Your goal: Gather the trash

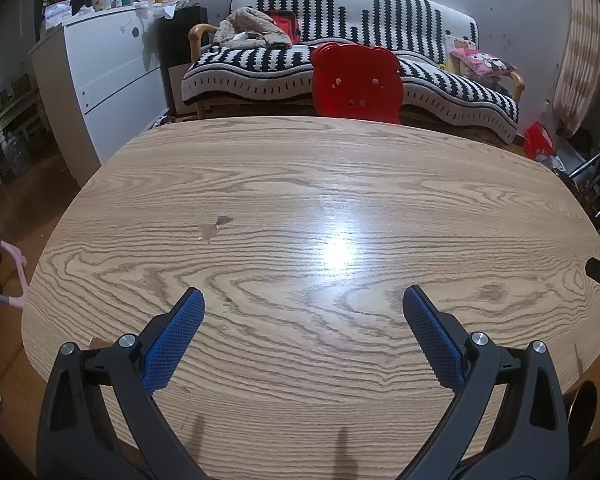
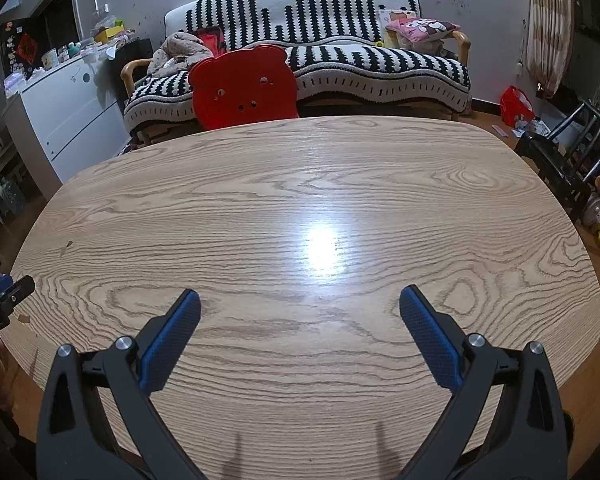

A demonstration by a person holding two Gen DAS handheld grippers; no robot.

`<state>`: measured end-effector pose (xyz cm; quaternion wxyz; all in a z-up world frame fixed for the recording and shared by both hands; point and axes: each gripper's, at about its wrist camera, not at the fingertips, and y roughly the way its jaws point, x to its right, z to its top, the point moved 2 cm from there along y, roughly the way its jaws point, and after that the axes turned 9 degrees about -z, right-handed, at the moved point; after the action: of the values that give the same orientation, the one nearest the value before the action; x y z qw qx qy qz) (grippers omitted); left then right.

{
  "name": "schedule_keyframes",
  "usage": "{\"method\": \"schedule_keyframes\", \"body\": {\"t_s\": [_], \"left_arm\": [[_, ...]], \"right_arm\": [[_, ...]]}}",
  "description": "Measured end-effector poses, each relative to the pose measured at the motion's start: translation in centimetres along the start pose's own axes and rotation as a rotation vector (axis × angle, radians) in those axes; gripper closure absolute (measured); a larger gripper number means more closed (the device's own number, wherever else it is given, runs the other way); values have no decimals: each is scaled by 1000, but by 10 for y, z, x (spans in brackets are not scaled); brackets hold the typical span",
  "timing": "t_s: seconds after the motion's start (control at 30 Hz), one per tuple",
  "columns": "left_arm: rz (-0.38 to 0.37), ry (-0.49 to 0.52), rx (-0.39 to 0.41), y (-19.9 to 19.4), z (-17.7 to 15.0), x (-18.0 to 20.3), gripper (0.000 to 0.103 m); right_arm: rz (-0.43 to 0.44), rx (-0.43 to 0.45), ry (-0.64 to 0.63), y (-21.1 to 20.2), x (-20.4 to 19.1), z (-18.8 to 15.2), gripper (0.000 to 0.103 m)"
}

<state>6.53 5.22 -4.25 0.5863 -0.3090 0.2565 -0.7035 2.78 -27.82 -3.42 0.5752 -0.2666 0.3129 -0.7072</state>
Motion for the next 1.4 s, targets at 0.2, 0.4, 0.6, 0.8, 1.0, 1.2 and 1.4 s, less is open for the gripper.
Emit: {"method": "schedule_keyframes", "body": {"t_s": [0.2, 0.4, 0.6, 0.8, 1.0, 1.2, 1.4], "left_arm": [[0, 6, 0, 0, 0, 1, 7], [6, -4, -3, 0, 0, -1, 7], [2, -4, -9, 2, 0, 1, 7], [5, -2, 1, 0, 0, 2, 7], [4, -3, 0, 0, 1, 2, 7], [5, 2, 4, -1, 1, 2, 7], [5, 4, 3, -1, 0, 3, 7]], "right_arm": [[1, 2, -3, -1, -2, -1, 7], [2, 0, -2, -1, -2, -1, 7], [1, 6, -12, -4, -5, 0, 7], [1, 1, -8, -3, -7, -1, 7], [1, 3, -11, -2, -8, -2, 7], [2, 4, -11, -2, -9, -2, 7], [2, 3, -12, -2, -9, -2, 7]]}}
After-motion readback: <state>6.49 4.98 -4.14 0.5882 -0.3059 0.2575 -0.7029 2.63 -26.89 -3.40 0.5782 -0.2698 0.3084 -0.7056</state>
